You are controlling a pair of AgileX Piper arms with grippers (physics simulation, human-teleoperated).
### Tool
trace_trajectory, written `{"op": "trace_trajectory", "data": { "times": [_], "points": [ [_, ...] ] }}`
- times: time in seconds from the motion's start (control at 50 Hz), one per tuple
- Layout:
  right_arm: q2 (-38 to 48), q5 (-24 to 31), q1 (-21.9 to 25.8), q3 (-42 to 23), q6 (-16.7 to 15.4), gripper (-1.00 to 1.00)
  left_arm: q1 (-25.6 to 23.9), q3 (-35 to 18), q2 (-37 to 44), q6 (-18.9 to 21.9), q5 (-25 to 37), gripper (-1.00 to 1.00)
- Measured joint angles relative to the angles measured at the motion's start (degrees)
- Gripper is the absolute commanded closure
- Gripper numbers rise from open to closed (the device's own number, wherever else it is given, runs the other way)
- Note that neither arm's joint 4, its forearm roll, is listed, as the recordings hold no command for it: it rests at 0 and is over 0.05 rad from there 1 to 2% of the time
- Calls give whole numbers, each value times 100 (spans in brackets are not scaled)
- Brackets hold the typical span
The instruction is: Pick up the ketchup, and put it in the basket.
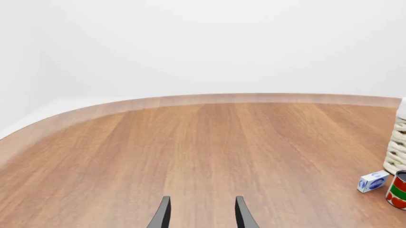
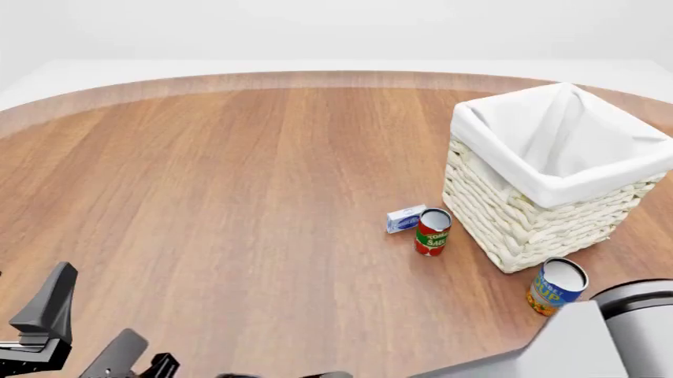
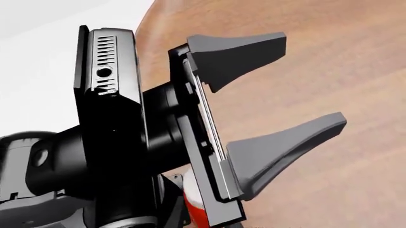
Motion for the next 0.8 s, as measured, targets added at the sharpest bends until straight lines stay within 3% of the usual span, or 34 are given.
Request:
{"op": "trace_trajectory", "data": {
  "times": [0.8],
  "points": [
    [-384,-186,-287,380,85,100,0,0,0,0,0,-100]
  ]
}}
